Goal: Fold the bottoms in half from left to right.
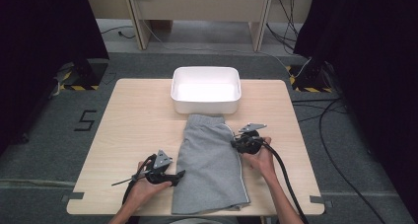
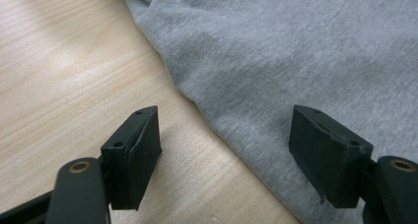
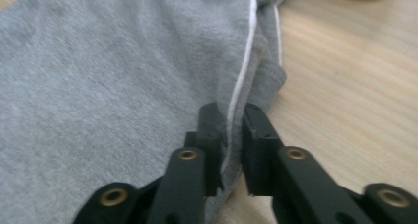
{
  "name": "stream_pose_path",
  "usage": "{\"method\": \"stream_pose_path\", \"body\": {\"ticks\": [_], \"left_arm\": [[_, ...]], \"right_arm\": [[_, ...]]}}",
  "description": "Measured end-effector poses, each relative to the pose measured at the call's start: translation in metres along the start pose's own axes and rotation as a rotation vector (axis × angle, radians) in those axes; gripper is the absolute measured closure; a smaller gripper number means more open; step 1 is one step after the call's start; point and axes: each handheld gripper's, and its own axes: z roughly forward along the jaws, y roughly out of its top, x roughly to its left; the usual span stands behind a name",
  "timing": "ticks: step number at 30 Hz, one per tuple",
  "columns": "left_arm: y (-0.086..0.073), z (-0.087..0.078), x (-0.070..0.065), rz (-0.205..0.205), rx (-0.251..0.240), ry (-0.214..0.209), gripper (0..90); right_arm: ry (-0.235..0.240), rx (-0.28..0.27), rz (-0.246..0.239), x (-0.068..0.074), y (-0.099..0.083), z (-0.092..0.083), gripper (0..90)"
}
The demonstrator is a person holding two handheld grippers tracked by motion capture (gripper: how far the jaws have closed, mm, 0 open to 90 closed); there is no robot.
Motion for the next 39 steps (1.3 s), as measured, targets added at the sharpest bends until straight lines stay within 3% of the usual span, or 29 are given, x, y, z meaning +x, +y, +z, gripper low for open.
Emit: {"method": "stream_pose_path", "body": {"ticks": [3,7,9,12,15,18,21,23,27,31,34,39], "left_arm": [[0.0,0.0,0.0,-0.003,-0.001,0.0,26.8],[0.0,0.0,0.0,-0.001,0.0,0.001,26.7],[0.0,0.0,0.0,-0.002,-0.001,0.001,26.7],[0.0,0.0,0.0,-0.002,-0.001,0.002,26.7],[0.0,0.0,0.0,-0.002,-0.001,0.001,26.7],[0.0,0.0,0.0,-0.001,-0.001,0.002,26.8],[0.0,0.0,0.0,-0.001,-0.002,0.002,26.9],[0.0,-0.001,-0.001,0.002,0.0,0.001,27.1],[-0.001,-0.003,-0.002,0.007,0.006,-0.003,27.9],[-0.006,-0.009,-0.006,0.018,0.013,-0.017,29.0],[-0.009,-0.013,-0.009,0.026,0.016,-0.026,29.1],[-0.008,-0.013,-0.009,0.03,0.025,-0.032,29.1]], "right_arm": [[-0.013,-0.009,0.007,0.002,0.004,-0.005,57.5],[-0.009,-0.065,0.023,-0.002,0.015,-0.013,51.6],[0.003,-0.091,0.023,-0.005,0.023,-0.014,50.8],[0.041,-0.088,0.034,-0.008,0.036,-0.007,50.3],[0.085,-0.095,0.085,-0.016,0.05,0.003,50.1],[0.072,-0.097,0.108,-0.023,0.062,0.012,49.7],[0.071,-0.101,0.101,-0.022,0.068,0.02,48.8],[0.064,-0.073,0.084,-0.017,0.07,0.024,51.0],[0.003,0.013,0.012,-0.011,0.063,0.032,61.3],[0.01,0.07,-0.022,-0.004,0.046,0.033,64.4],[0.02,0.062,-0.026,0.0,0.038,0.026,60.1],[0.027,-0.038,0.035,-0.007,0.053,0.015,53.9]]}}
